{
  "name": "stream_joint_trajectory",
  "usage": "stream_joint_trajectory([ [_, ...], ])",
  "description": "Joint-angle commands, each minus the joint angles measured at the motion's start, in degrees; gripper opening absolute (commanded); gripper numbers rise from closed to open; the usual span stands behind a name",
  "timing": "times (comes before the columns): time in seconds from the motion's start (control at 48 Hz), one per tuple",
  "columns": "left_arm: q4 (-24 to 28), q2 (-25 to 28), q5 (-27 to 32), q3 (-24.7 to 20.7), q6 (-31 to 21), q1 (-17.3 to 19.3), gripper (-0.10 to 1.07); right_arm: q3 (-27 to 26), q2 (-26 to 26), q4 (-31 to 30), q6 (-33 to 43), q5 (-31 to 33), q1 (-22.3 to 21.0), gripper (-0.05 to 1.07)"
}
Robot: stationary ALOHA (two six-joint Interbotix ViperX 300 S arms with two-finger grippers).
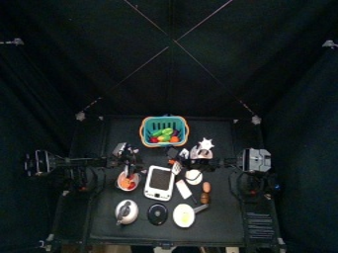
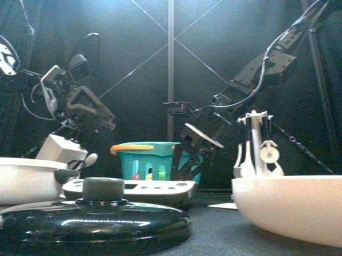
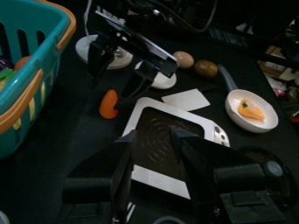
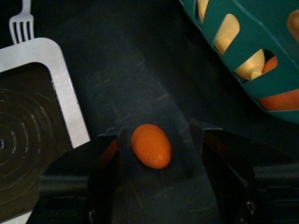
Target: Grab carrot bottom
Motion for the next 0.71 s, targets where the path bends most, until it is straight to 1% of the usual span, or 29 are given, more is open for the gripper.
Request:
stream_joint_trajectory([
  [0.0, 0.1, -0.3, -0.2, -0.4, 0.1, 0.2, 0.76, -1.3, -0.4, 0.1, 0.1, -0.1, -0.8, 0.91],
  [0.312, 0.1, -0.3, -0.2, -0.4, 0.1, 0.3, 0.76, 0.5, -0.2, 2.0, 0.0, -0.2, -0.7, 0.9],
  [0.521, 0.1, -0.3, -0.2, -0.5, 0.1, 0.2, 0.76, 0.2, 0.4, 2.0, 0.0, -0.4, -0.4, 0.89],
  [0.688, 0.1, -0.3, -0.2, -0.4, 0.1, 0.3, 0.76, 0.3, 0.6, 2.0, 0.0, -0.3, -0.4, 0.83],
])
